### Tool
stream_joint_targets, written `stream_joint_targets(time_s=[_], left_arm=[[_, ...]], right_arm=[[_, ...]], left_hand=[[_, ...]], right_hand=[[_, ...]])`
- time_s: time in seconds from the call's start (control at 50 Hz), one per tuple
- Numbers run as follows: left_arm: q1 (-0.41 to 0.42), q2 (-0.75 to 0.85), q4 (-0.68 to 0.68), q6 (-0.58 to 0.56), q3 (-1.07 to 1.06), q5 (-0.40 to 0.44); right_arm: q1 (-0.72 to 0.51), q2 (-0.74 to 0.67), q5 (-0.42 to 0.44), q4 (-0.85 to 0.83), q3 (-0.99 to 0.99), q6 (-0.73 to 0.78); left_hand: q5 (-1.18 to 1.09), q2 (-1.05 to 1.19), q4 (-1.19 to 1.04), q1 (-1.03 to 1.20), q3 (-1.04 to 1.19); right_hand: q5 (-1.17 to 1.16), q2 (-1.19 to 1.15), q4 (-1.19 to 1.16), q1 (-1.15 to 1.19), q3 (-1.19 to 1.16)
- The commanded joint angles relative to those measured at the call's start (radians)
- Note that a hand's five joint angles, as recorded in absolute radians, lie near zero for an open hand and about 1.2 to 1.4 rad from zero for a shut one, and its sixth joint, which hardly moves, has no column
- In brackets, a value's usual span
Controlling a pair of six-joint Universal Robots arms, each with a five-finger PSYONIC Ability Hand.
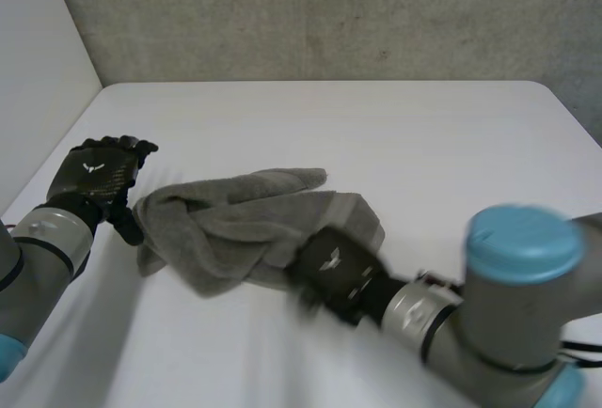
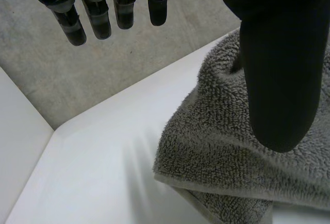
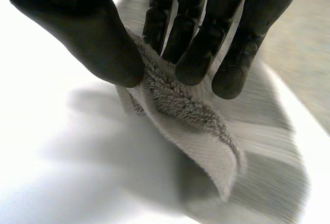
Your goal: Fold the towel.
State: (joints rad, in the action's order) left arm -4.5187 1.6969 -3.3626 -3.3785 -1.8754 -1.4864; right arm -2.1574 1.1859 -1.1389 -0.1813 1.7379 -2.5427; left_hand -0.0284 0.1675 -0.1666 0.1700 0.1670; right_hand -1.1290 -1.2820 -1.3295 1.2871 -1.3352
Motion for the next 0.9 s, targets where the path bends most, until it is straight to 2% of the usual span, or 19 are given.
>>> stream_joint_targets(time_s=[0.02,0.06,0.08,0.12,0.26,0.36,0.42,0.46,0.52,0.64,0.8,0.9], left_arm=[[-0.003,-0.002,0.005,-0.004,-0.024,0.043],[-0.003,0.000,0.005,-0.007,-0.031,0.070],[-0.003,0.000,0.005,-0.007,-0.031,0.071],[-0.003,0.000,0.005,-0.007,-0.034,0.081],[-0.005,0.012,0.006,-0.010,-0.051,0.136],[-0.005,0.013,0.006,-0.010,-0.068,0.161],[0.000,0.013,0.023,-0.018,-0.096,0.209],[0.009,0.013,0.066,-0.047,-0.117,0.250],[0.012,0.006,0.101,-0.074,-0.134,0.267],[0.020,0.001,0.124,-0.084,-0.160,0.273],[0.098,0.007,0.130,-0.117,-0.199,0.275],[0.141,0.015,0.097,-0.174,-0.223,0.273]], right_arm=[[0.202,0.124,-0.012,0.002,0.018,-0.163],[0.308,0.164,-0.004,-0.001,0.038,-0.246],[0.309,0.164,-0.004,-0.001,0.038,-0.246],[0.393,0.181,0.001,-0.013,0.061,-0.321],[0.505,0.172,0.004,-0.076,0.112,-0.425],[0.533,0.158,0.005,-0.087,0.107,-0.455],[0.536,0.155,0.005,-0.089,0.107,-0.459],[0.536,0.153,0.005,-0.090,0.112,-0.459],[0.536,0.153,0.007,-0.090,0.114,-0.459],[0.536,0.153,0.007,-0.090,0.114,-0.459],[0.537,0.152,0.014,-0.090,0.114,-0.458],[0.537,0.152,0.024,-0.090,0.115,-0.456]], left_hand=[[0.001,0.034,-0.035,0.032,0.035],[0.001,0.034,-0.035,0.032,0.035],[0.001,0.034,-0.035,0.032,0.035],[0.001,0.034,-0.035,0.032,0.035],[-0.025,0.061,-0.062,0.058,0.061],[-0.072,0.108,-0.109,0.105,0.108],[-0.181,0.216,-0.217,0.214,0.217],[-0.199,0.234,-0.235,0.231,0.234],[-0.196,0.231,-0.232,0.228,0.232],[-0.196,0.231,-0.232,0.228,0.231],[-0.196,0.231,-0.232,0.228,0.231],[-0.070,0.105,-0.106,0.103,0.106]], right_hand=[[-0.093,-0.114,-0.067,0.109,-0.061],[-0.093,-0.114,-0.067,0.109,-0.061],[-0.093,-0.114,-0.067,0.109,-0.061],[-0.093,-0.114,-0.067,0.109,-0.061],[-0.093,-0.114,-0.067,0.109,-0.061],[-0.093,-0.114,-0.067,0.109,-0.061],[-0.093,-0.114,-0.067,0.109,-0.061],[-0.093,-0.114,-0.067,0.109,-0.061],[-0.093,-0.114,-0.067,0.109,-0.061],[-0.093,-0.114,-0.067,0.109,-0.061],[-0.093,-0.114,-0.067,0.109,-0.061],[-0.093,-0.114,-0.067,0.109,-0.061]])
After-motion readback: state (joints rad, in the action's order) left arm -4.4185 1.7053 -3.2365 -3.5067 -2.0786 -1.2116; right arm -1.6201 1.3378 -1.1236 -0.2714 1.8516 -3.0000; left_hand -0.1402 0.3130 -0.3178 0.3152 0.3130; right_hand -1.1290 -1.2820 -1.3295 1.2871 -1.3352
